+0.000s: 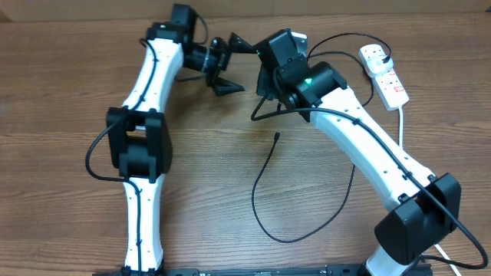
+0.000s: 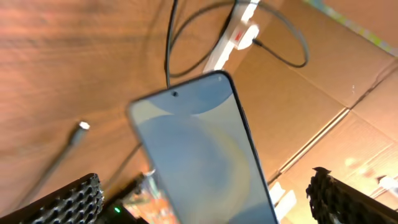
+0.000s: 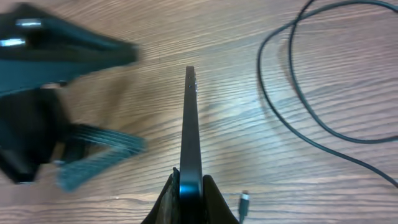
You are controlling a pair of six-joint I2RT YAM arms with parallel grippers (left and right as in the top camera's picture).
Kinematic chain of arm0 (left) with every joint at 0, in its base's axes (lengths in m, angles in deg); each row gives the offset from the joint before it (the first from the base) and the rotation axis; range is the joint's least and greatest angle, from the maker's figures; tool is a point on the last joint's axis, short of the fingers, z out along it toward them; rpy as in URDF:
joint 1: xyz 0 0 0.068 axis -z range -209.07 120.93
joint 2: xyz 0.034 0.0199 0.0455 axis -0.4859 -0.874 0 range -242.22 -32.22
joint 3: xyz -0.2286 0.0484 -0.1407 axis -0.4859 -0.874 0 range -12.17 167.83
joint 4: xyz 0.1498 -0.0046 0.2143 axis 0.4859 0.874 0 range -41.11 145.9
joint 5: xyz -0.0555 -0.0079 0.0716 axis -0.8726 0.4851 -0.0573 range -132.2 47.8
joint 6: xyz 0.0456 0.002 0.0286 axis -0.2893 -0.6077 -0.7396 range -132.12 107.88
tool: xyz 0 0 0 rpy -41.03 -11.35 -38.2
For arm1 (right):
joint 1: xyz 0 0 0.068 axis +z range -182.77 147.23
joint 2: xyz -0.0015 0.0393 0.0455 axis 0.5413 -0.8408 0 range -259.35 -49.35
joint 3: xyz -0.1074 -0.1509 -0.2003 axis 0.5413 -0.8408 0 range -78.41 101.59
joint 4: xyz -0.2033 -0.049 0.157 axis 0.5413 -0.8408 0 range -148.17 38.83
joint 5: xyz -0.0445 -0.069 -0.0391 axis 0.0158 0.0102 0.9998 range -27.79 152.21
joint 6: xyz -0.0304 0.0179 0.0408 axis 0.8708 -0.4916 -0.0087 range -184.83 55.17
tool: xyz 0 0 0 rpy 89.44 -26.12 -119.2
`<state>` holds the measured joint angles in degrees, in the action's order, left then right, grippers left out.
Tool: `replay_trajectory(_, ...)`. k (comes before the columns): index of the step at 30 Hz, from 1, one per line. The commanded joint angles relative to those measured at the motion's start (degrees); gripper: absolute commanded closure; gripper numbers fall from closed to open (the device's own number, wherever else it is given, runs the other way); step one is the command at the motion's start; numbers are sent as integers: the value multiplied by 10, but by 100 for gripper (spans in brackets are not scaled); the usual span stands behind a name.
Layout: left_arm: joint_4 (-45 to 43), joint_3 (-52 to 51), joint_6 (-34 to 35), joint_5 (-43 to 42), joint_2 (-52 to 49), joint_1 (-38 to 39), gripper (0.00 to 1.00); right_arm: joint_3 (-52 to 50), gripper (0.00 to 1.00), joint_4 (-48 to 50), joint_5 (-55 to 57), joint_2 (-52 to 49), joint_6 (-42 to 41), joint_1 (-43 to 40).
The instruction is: Plug charger to phone and switch on socket
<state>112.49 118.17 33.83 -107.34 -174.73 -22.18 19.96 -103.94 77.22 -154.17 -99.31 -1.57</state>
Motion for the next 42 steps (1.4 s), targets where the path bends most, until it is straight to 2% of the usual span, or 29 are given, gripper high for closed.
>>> replay_trajectory(1,3,16,-92,-4,2,-29,0,35,96,6,5,0,2,-15)
replay_trajectory(7,26,16,-177,-59,20,-52,4,44,96,6,-37,0,-7,-35)
replay_trajectory(10,50,16,-244,-47,52,-57,5,57,96,8,-85,0,-34,-57)
replay_trajectory(14,64,16,-264,2,109,-54,8,82,96,30,-219,0,-85,-105)
replay_trajectory(19,53,16,-159,20,145,-45,11,83,96,100,-406,0,-200,-159)
replay_trajectory(22,28,16,-126,-3,145,-33,9,83,96,128,-450,0,-268,-173)
replay_trajectory(27,-21,16,29,-2,144,-13,10,83,96,138,-457,0,-395,-176)
replay_trajectory(32,-74,16,176,40,144,2,13,83,96,142,-457,0,-500,-174)
replay_trajectory(42,-84,16,329,80,144,4,14,83,96,146,-457,0,-619,-174)
